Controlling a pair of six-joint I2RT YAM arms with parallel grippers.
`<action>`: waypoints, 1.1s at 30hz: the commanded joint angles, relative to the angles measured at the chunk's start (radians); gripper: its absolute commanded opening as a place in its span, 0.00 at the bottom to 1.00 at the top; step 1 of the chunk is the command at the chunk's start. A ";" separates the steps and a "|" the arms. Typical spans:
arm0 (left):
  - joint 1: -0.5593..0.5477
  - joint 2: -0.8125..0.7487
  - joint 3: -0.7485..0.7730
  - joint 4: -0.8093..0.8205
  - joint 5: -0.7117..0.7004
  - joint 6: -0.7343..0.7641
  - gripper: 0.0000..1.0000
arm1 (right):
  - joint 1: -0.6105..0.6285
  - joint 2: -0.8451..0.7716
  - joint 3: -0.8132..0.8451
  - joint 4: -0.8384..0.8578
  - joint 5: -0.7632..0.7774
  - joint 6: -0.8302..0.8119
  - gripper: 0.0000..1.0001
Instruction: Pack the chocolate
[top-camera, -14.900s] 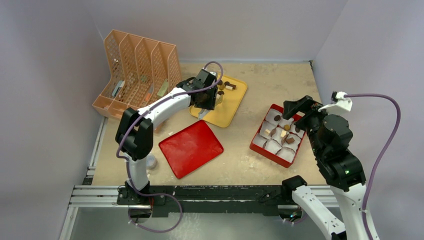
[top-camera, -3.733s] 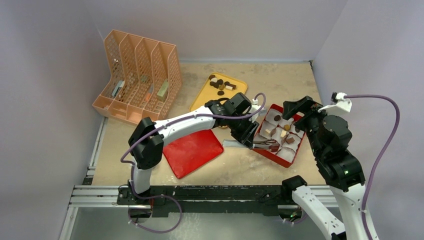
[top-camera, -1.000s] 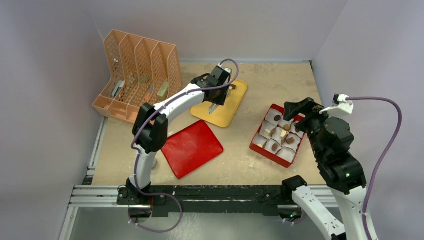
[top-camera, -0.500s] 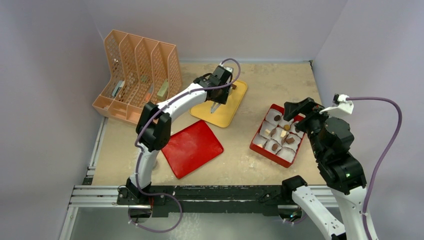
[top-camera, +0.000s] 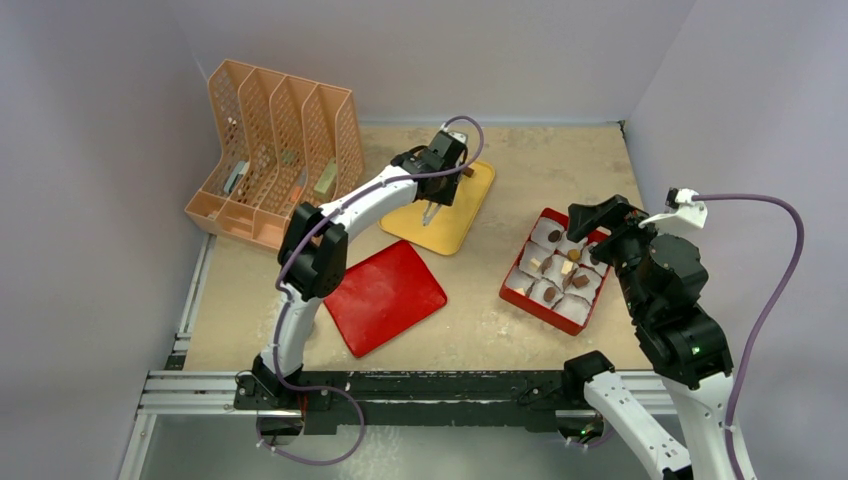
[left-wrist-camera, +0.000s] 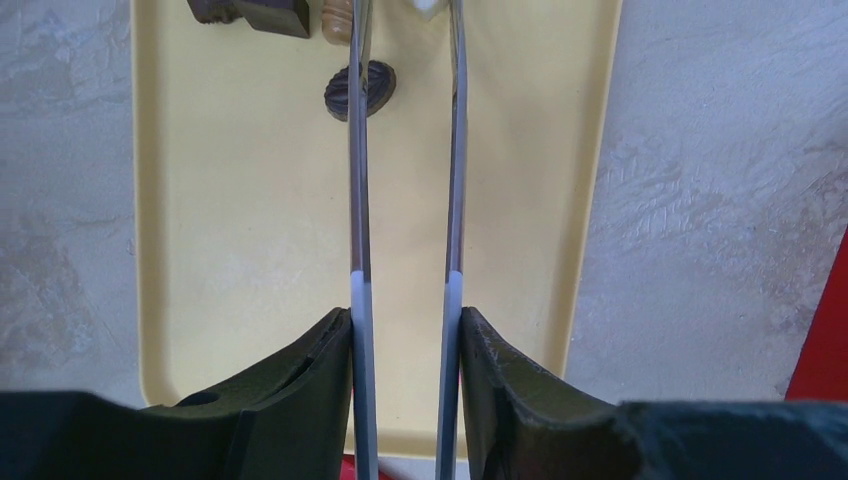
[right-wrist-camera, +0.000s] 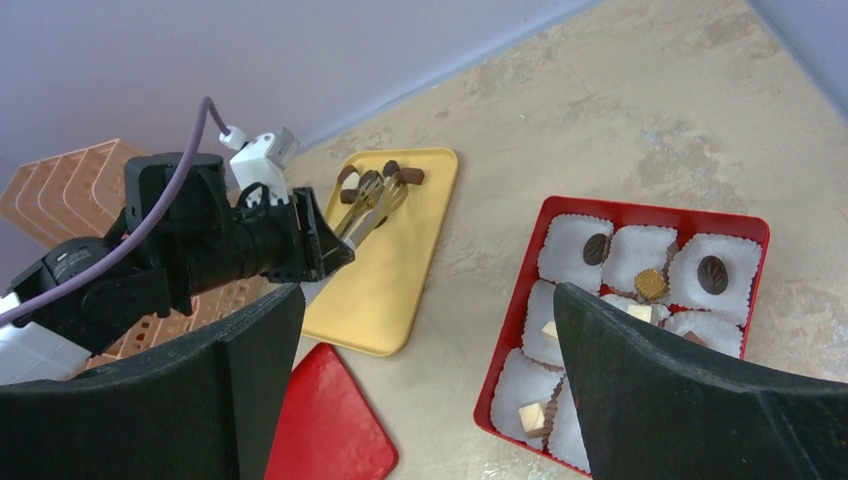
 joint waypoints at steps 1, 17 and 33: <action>0.002 0.001 0.069 0.044 -0.023 0.012 0.36 | 0.002 -0.005 0.011 0.030 0.014 0.007 0.96; 0.001 -0.123 -0.020 0.025 0.055 -0.017 0.20 | 0.002 0.013 0.008 0.048 0.011 -0.003 0.96; 0.000 -0.279 -0.144 0.038 0.160 -0.044 0.14 | 0.003 0.026 0.015 0.051 0.001 -0.001 0.96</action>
